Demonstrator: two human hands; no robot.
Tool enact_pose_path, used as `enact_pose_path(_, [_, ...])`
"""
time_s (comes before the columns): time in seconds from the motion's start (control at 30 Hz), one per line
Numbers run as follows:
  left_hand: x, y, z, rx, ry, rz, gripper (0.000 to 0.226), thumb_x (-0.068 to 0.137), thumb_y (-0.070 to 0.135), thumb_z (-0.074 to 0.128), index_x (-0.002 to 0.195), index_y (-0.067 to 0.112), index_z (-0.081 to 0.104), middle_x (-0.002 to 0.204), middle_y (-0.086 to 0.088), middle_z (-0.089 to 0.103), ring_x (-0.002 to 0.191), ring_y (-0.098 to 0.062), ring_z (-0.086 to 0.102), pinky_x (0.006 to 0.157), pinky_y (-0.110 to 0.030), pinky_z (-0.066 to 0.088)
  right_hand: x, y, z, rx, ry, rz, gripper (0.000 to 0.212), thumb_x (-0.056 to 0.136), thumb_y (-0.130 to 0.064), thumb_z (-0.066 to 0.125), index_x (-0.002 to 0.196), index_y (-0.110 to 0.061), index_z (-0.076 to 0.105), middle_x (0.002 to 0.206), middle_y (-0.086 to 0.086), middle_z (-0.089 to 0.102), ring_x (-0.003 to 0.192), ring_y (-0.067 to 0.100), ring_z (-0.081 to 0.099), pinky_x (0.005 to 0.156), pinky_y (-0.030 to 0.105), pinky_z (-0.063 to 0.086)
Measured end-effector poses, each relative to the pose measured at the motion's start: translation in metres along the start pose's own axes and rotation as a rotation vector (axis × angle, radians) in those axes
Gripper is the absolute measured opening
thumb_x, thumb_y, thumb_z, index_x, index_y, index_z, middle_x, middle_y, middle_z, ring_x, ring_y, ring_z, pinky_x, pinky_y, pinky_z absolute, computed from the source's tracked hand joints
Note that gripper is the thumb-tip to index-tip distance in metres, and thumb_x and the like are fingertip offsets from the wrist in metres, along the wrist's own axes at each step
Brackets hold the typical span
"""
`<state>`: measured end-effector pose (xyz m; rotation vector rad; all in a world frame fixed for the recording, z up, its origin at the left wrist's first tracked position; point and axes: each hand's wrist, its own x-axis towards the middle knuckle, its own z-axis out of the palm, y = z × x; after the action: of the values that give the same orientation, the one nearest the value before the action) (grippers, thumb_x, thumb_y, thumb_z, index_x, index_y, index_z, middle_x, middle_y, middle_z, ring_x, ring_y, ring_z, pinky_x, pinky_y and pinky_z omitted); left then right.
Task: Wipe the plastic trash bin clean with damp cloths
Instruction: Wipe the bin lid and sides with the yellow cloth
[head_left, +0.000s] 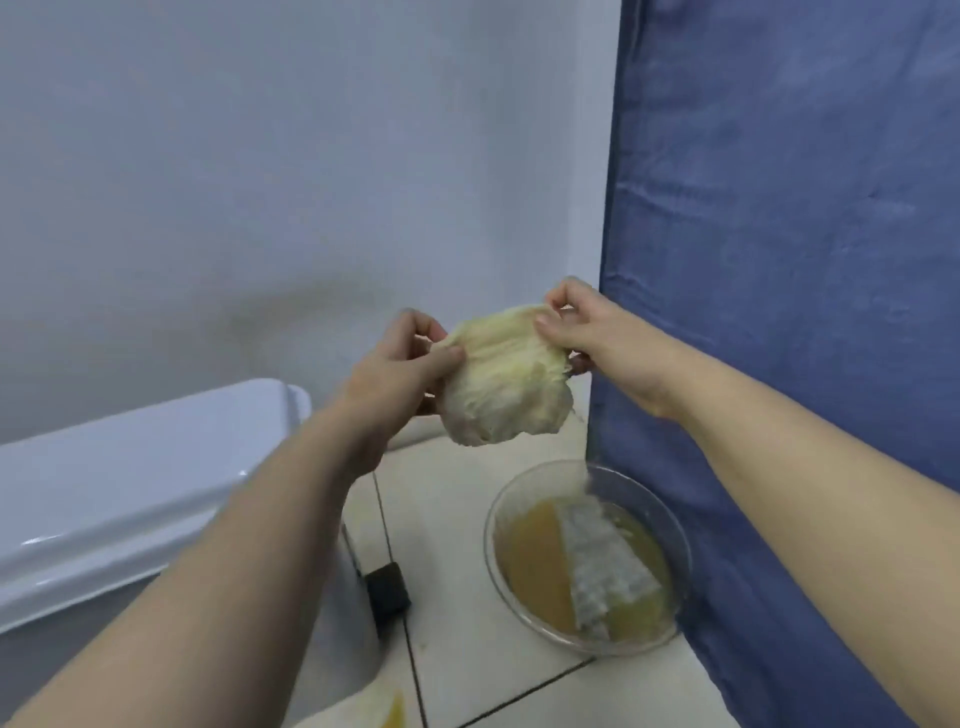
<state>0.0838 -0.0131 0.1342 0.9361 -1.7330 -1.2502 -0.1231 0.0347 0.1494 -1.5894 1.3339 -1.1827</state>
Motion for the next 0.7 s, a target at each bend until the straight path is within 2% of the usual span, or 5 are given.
enact_pose_path(0.27, [-0.072, 0.053, -0.175, 0.199, 0.192, -0.032, 0.012, 0.083, 0.023, 0.068, 0.083, 0.021, 0.056, 0.075, 0.004, 0.057, 0.065, -0.009, 0.057, 0.057, -0.023, 0.051, 0.06, -0.09, 0.146, -0.015, -0.176, -0.079, 0.014, 0.094, -0.028, 0.054, 0.087, -0.02, 0.045, 0.078, 0.004, 0.049, 0.056, 0.012, 0.044, 0.041, 0.022, 0.035])
enact_pose_path(0.43, [-0.099, 0.02, -0.241, 0.653, 0.422, -0.203, 0.022, 0.093, 0.041, 0.046, 0.111, 0.032, 0.056, 0.116, 0.006, 0.061, 0.106, -0.018, 0.055, 0.092, -0.035, 0.043, 0.07, -0.085, 0.221, -0.706, 0.07, -0.161, 0.033, 0.094, -0.042, 0.046, 0.119, -0.021, 0.049, 0.116, 0.001, 0.053, 0.106, 0.023, 0.052, 0.088, 0.04, 0.044])
enact_pose_path(0.53, [-0.114, -0.016, -0.252, 0.971, 0.269, -0.354, 0.04, 0.098, 0.04, 0.034, 0.136, 0.032, 0.042, 0.147, 0.005, 0.039, 0.135, -0.017, 0.035, 0.108, -0.033, 0.026, 0.054, -0.069, 0.27, -0.824, -0.153, -0.214, 0.033, 0.096, -0.04, 0.036, 0.115, -0.021, 0.055, 0.125, 0.001, 0.055, 0.119, 0.023, 0.047, 0.096, 0.038, 0.037])
enact_pose_path(0.6, [-0.118, -0.037, -0.246, 1.13, 0.126, -0.41, 0.049, 0.099, 0.042, 0.021, 0.147, 0.032, 0.02, 0.158, 0.01, 0.012, 0.146, -0.011, 0.005, 0.116, -0.038, 0.007, 0.043, -0.052, 0.295, -0.988, -0.277, -0.239, 0.045, 0.099, -0.041, 0.025, 0.138, -0.022, 0.038, 0.15, -0.001, 0.033, 0.14, 0.02, 0.025, 0.111, 0.039, 0.02])
enact_pose_path(0.7, [-0.121, -0.049, -0.241, 1.243, 0.07, -0.378, 0.051, 0.1, 0.039, 0.009, 0.149, 0.034, -0.001, 0.158, 0.012, -0.009, 0.145, -0.009, -0.013, 0.118, -0.039, -0.004, 0.035, -0.039, 0.274, -0.962, -0.384, -0.344, 0.05, 0.099, -0.047, 0.019, 0.148, -0.036, 0.015, 0.158, -0.015, 0.009, 0.145, 0.008, 0.002, 0.118, 0.035, 0.004])
